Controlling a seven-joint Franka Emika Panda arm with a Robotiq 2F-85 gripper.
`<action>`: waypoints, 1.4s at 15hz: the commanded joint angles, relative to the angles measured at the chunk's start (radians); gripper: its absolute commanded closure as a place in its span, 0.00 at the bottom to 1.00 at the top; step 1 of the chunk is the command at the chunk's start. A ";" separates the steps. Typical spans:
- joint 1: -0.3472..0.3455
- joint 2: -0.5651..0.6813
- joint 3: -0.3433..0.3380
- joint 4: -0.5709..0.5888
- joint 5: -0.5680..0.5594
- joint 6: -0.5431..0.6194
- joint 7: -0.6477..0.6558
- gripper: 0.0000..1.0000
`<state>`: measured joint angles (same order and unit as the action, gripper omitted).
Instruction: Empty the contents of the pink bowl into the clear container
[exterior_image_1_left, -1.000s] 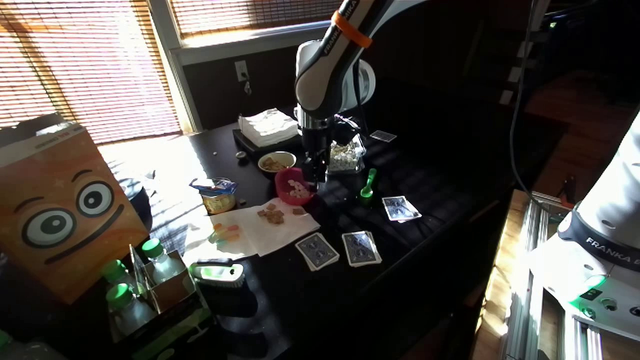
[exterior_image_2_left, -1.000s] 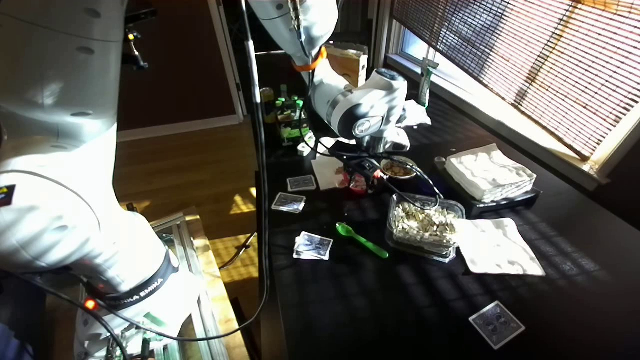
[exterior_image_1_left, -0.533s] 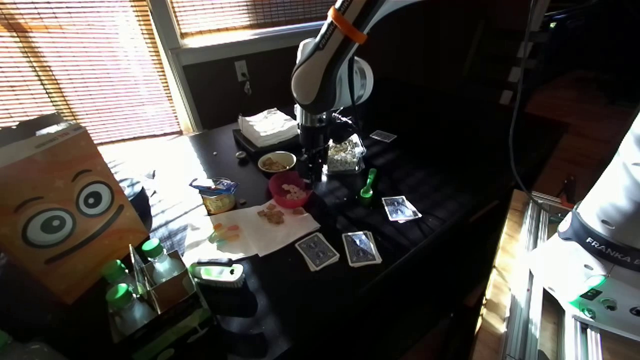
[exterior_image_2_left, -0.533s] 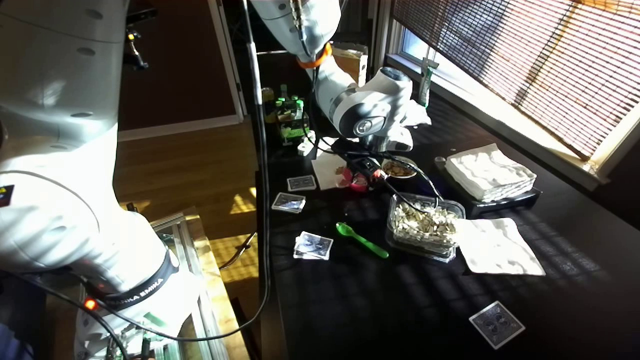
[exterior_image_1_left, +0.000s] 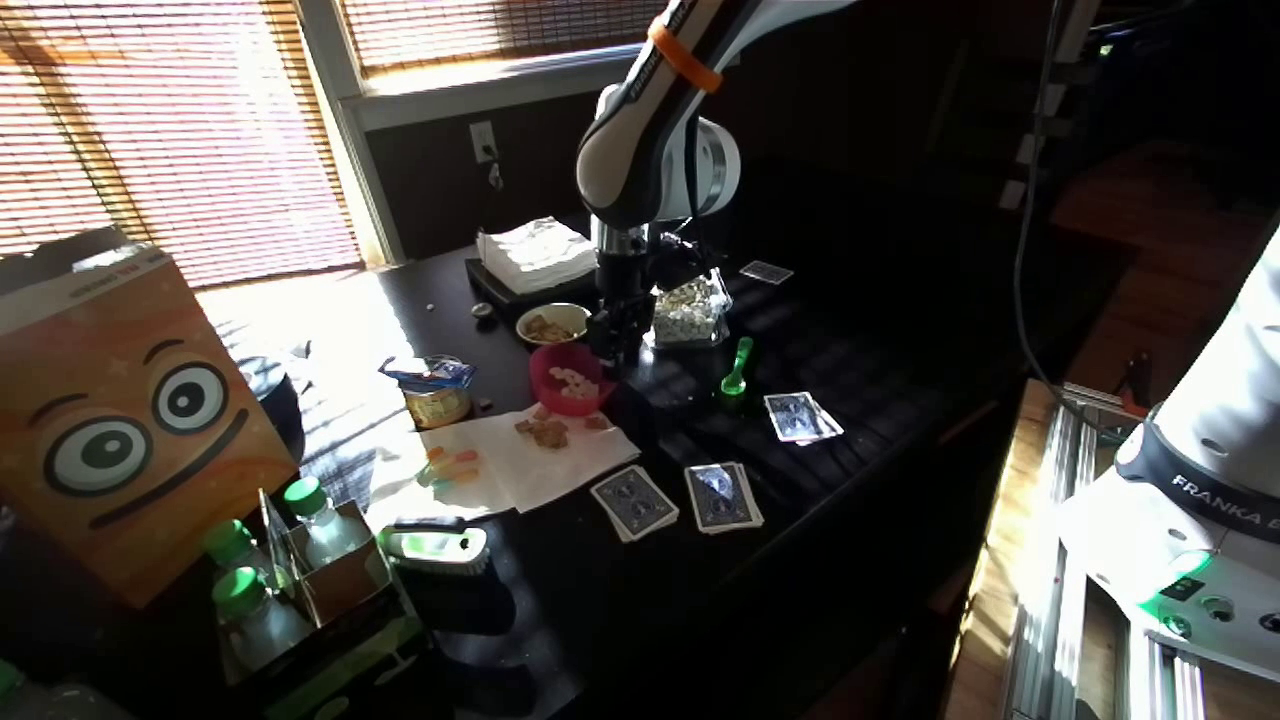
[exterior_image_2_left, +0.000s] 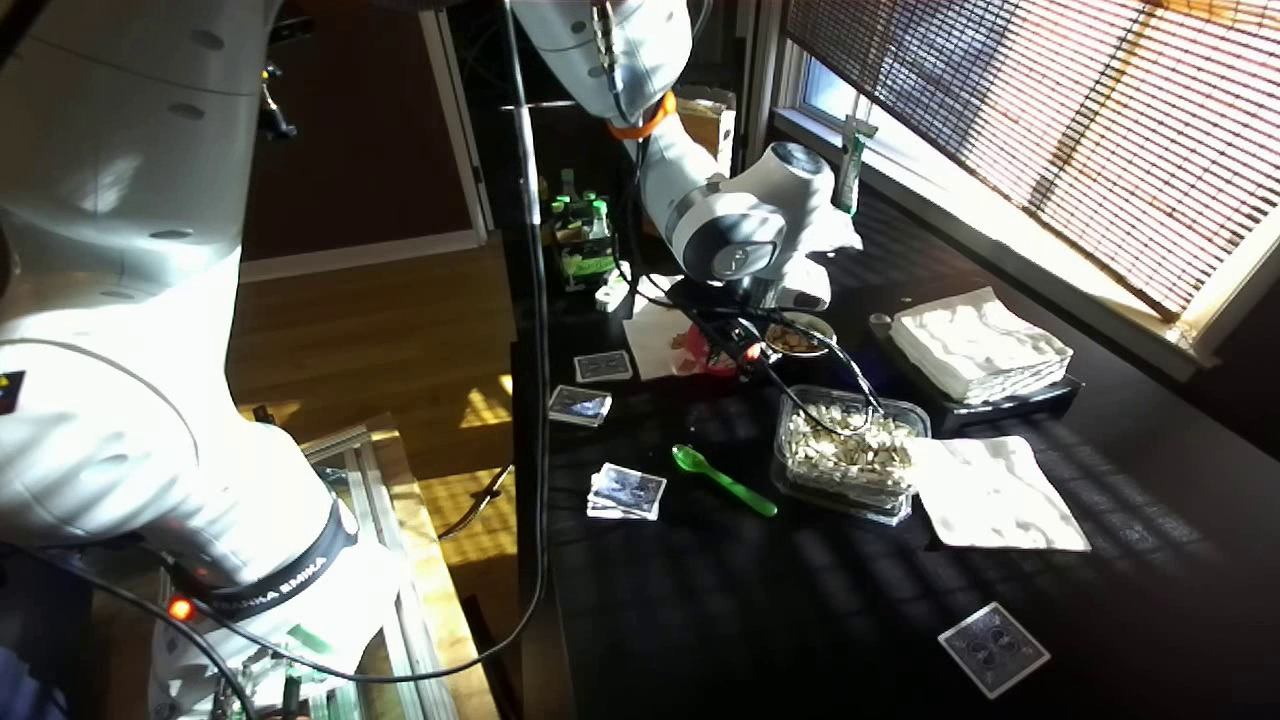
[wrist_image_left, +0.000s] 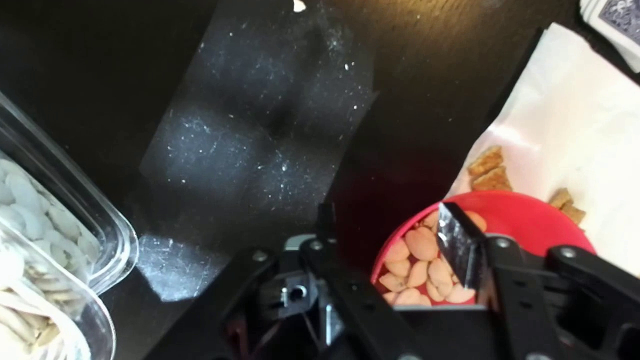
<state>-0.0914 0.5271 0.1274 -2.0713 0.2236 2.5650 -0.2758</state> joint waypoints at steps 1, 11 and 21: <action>-0.012 0.029 0.013 0.037 0.022 -0.005 0.021 0.43; -0.061 0.040 0.073 0.062 0.138 0.017 0.000 0.32; -0.057 0.082 0.084 0.093 0.150 0.038 0.011 0.80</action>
<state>-0.1409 0.5793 0.1982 -2.0080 0.3518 2.5908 -0.2604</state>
